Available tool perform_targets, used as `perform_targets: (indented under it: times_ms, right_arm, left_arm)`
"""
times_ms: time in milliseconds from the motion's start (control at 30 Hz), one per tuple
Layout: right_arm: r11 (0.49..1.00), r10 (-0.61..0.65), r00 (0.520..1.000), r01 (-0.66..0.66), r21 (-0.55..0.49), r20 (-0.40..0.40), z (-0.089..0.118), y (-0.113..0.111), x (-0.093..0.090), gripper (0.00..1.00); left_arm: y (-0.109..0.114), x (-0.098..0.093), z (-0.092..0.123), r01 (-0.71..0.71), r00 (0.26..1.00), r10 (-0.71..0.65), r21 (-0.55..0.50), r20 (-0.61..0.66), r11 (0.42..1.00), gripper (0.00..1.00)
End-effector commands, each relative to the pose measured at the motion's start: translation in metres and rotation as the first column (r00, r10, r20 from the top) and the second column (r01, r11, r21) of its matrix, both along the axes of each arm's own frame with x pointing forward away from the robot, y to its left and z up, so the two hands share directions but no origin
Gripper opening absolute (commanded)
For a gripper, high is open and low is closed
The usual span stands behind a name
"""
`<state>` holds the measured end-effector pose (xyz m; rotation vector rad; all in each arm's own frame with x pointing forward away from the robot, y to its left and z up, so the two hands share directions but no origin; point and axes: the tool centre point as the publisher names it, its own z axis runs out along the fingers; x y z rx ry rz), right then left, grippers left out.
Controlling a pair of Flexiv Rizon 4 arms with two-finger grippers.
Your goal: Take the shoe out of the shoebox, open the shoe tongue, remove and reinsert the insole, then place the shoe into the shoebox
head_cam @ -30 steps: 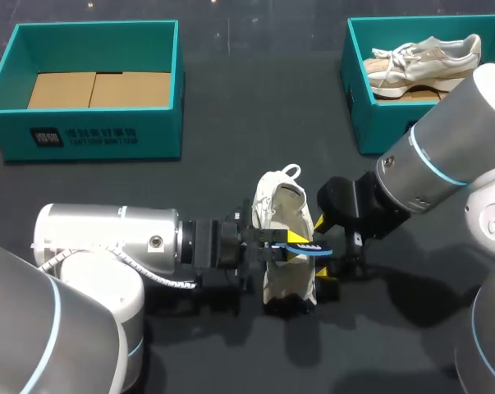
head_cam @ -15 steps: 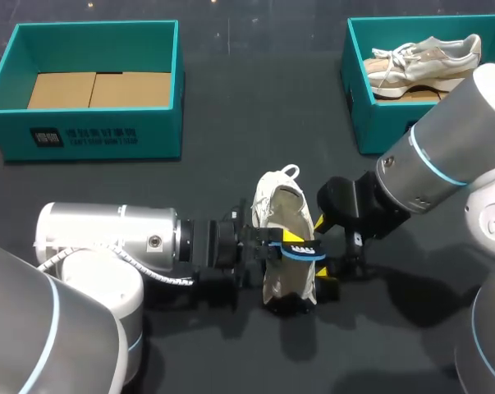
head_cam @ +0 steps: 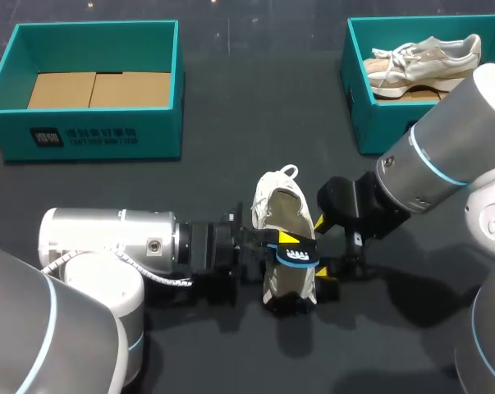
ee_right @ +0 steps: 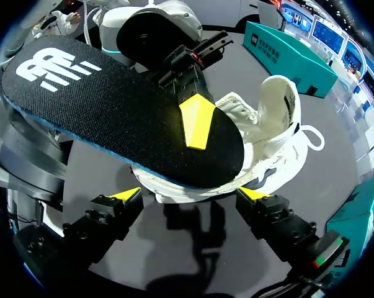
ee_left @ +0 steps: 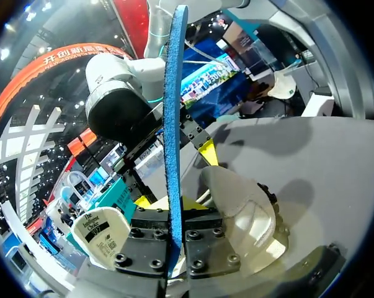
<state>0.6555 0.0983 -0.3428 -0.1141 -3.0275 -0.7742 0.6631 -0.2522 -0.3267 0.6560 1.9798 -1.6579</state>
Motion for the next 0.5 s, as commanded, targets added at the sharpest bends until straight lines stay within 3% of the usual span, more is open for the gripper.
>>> perform_targets:
  times_ms: [33,333,367,400,500]
  right_arm:
    - [1.000,-0.002,1.000,0.002,0.000,0.002,-0.0005,0.0001,-0.0014,1.00]
    - [1.000,-0.002,1.000,0.002,0.000,0.002,-0.0005,0.0001,-0.0014,1.00]
    - [1.000,-0.002,1.000,0.002,0.000,0.002,-0.0005,0.0001,-0.0014,1.00]
    - [1.000,-0.002,1.000,0.002,0.000,0.002,-0.0005,0.0001,-0.0014,1.00]
    - [1.000,-0.002,1.000,0.002,0.000,0.002,-0.0005,0.0001,-0.0014,1.00]
  left_arm:
    - [-0.0014,0.0025,-0.0053,-0.006,1.000,0.006,0.018,0.002,1.000,0.00]
    - [-0.0006,0.0108,-0.0125,-0.036,0.999,0.037,0.039,-0.022,0.999,0.00]
    - [-0.0005,0.0109,-0.0121,-0.037,0.999,0.038,0.039,-0.024,0.999,0.04]
    - [-0.0001,0.0106,-0.0110,-0.038,0.999,0.039,0.039,-0.025,0.999,0.14]
    - [0.0011,0.0086,-0.0064,-0.040,0.999,0.041,0.030,-0.028,0.999,0.16]
